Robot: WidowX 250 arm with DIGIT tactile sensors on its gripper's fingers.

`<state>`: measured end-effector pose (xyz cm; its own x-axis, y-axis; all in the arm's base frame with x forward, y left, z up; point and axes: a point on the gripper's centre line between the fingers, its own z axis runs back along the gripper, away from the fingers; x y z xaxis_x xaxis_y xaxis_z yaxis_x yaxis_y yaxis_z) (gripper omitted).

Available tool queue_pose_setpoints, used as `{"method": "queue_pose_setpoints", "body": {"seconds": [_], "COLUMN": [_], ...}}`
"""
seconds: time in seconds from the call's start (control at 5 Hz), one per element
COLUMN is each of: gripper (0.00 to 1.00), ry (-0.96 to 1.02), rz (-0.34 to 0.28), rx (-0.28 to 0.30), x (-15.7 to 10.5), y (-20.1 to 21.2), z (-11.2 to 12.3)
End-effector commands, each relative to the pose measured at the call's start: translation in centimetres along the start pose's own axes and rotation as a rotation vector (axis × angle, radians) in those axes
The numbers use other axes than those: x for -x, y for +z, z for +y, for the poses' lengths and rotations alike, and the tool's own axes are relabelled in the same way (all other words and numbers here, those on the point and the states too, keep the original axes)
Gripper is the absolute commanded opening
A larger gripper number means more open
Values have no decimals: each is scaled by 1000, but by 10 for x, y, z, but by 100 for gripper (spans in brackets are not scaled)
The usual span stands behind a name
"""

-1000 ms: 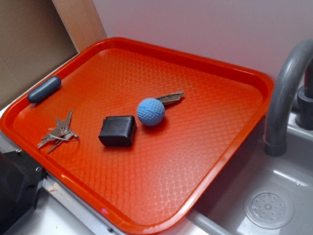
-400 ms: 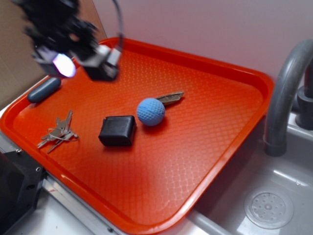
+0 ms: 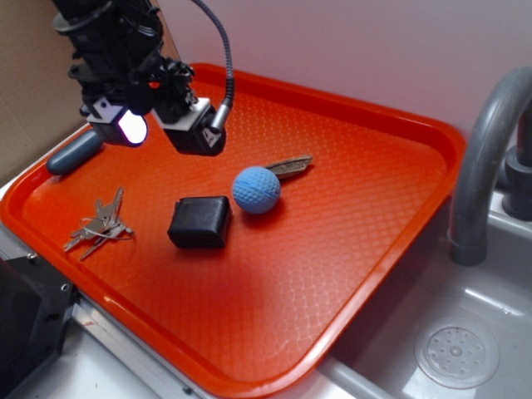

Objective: Grab the blue ball.

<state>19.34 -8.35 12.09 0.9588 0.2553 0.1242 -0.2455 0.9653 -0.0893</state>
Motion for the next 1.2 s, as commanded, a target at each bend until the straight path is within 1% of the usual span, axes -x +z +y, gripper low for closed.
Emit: {"method": "queue_pose_setpoints", "body": {"seconds": [0.0, 0.2, 0.4, 0.6, 0.8, 1.0], "gripper": [100, 100, 100, 100, 100, 26], "ry": [-68, -125, -125, -120, -23, 25], "rz": [37, 64, 95, 133, 178, 176], "rx": [-10, 31, 2, -22, -128, -154], "x": [-25, -36, -41, -41, -50, -55], "y": [-25, -46, -63, -69, -84, -88], "z": [-31, -45, -57, -59, -46, -25]}}
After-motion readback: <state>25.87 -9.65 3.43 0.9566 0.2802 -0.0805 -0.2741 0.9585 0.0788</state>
